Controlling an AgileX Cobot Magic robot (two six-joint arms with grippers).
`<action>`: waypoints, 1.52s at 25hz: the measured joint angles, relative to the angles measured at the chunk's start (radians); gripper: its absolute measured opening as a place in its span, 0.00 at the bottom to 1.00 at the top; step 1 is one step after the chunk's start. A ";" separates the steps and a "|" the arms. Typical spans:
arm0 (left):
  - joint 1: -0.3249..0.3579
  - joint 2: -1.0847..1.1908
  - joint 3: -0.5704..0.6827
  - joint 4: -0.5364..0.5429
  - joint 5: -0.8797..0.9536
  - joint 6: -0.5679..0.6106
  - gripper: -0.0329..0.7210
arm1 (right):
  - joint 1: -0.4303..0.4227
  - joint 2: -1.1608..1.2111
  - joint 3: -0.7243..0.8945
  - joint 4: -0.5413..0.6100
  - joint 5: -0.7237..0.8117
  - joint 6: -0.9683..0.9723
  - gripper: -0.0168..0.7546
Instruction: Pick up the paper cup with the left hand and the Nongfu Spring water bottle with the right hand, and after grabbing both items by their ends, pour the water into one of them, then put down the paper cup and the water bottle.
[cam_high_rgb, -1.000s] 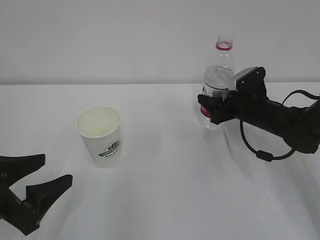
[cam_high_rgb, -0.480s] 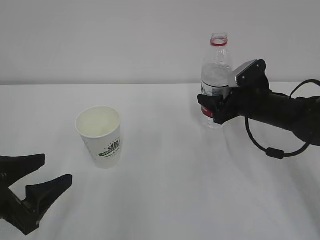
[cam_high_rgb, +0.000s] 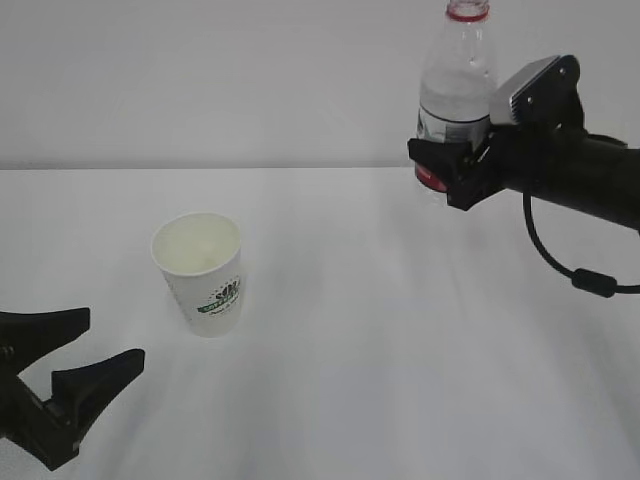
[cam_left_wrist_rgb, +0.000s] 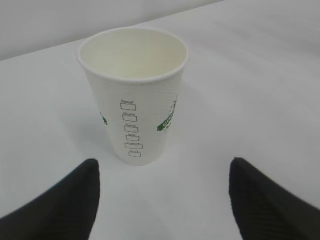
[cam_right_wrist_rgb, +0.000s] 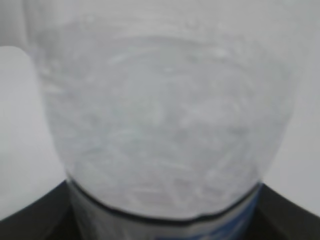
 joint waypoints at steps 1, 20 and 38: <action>0.000 0.000 0.000 0.000 0.000 0.000 0.82 | 0.000 -0.028 0.005 -0.002 0.011 0.004 0.66; 0.000 0.000 0.000 0.035 0.000 0.000 0.82 | 0.000 -0.283 0.101 -0.327 0.135 0.300 0.66; 0.000 0.000 0.000 0.058 0.000 0.000 0.82 | 0.000 -0.387 0.349 -0.236 0.080 0.223 0.66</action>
